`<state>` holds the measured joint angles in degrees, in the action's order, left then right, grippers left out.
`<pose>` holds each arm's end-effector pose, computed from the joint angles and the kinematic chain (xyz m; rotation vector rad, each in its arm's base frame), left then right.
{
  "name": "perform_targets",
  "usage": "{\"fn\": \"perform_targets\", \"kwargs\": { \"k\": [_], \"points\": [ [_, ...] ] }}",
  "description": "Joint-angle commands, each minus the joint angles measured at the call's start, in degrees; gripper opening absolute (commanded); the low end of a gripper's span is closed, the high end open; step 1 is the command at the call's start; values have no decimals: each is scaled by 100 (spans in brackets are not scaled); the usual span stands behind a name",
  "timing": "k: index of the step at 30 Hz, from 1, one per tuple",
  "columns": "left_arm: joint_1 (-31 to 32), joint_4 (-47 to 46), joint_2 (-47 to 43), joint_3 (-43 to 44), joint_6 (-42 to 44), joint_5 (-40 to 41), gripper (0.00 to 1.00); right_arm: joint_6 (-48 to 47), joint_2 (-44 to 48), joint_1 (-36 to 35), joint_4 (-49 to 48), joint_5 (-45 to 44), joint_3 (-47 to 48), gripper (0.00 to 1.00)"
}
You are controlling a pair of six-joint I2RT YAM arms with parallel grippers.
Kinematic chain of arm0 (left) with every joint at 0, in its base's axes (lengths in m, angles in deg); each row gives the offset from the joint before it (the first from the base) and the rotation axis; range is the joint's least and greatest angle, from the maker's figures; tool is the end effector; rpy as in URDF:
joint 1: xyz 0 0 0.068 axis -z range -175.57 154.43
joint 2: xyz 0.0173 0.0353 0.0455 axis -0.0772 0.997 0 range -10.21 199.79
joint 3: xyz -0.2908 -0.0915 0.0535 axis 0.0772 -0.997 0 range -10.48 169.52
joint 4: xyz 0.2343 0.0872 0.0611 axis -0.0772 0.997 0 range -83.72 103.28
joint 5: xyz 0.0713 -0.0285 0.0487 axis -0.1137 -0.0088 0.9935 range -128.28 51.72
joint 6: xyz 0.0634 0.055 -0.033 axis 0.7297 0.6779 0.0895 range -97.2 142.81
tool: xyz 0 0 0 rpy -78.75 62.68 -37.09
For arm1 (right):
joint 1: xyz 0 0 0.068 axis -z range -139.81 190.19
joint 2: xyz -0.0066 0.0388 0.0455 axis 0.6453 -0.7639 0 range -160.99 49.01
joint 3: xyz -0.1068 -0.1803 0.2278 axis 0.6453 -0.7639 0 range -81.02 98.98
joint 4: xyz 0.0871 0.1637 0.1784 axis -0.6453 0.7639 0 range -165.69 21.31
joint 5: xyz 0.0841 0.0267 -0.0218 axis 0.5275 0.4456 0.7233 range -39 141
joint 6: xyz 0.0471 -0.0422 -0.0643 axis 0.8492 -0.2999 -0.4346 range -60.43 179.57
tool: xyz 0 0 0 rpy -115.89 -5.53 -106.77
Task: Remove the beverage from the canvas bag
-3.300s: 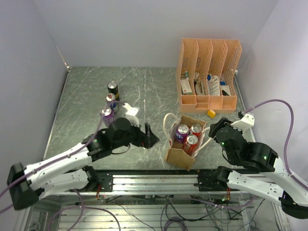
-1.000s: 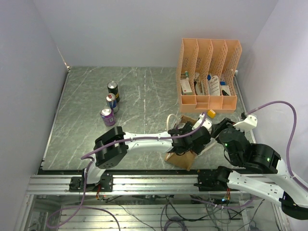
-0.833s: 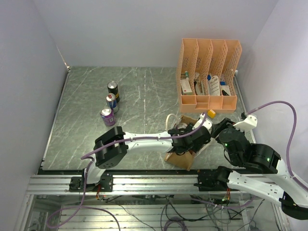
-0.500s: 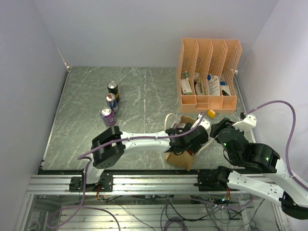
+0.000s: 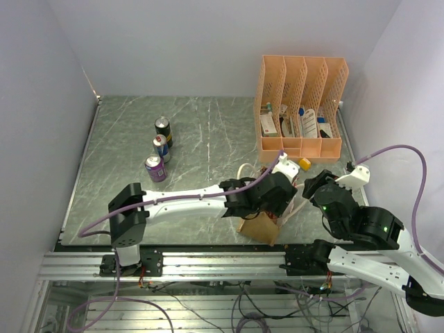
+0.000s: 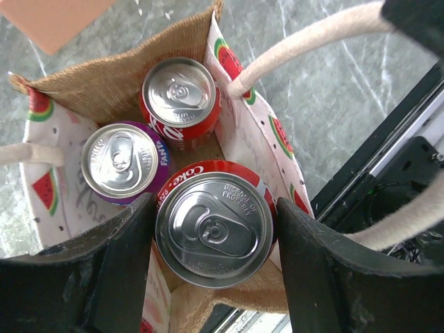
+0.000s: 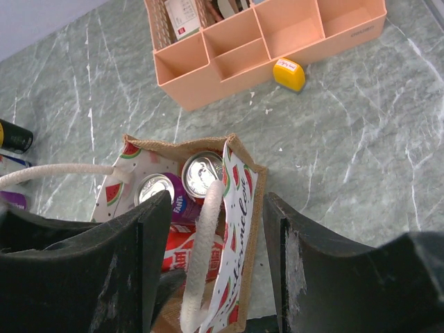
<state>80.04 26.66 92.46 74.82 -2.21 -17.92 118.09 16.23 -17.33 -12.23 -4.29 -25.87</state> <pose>0.1395 -0.4308 0.3018 0.7778 2.1064 -0.5877 0.0861 0.0119 0.3452 0.4709 1.9026 0.2067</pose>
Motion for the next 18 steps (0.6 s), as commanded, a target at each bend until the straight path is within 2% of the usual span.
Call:
{"fn": "perform_targets", "kwargs": {
  "k": [1,10,18],
  "points": [
    [-44,-185,-559,82,59,171,12,89,-24,-23,35,-140,17,55],
    [-53,168,-1456,241,9,126,7,10,-47,-23,-23,-113,-4,55],
    [-56,933,-2277,338,-282,218,7,1,-65,-28,-22,-107,4,55]
  ]
}}
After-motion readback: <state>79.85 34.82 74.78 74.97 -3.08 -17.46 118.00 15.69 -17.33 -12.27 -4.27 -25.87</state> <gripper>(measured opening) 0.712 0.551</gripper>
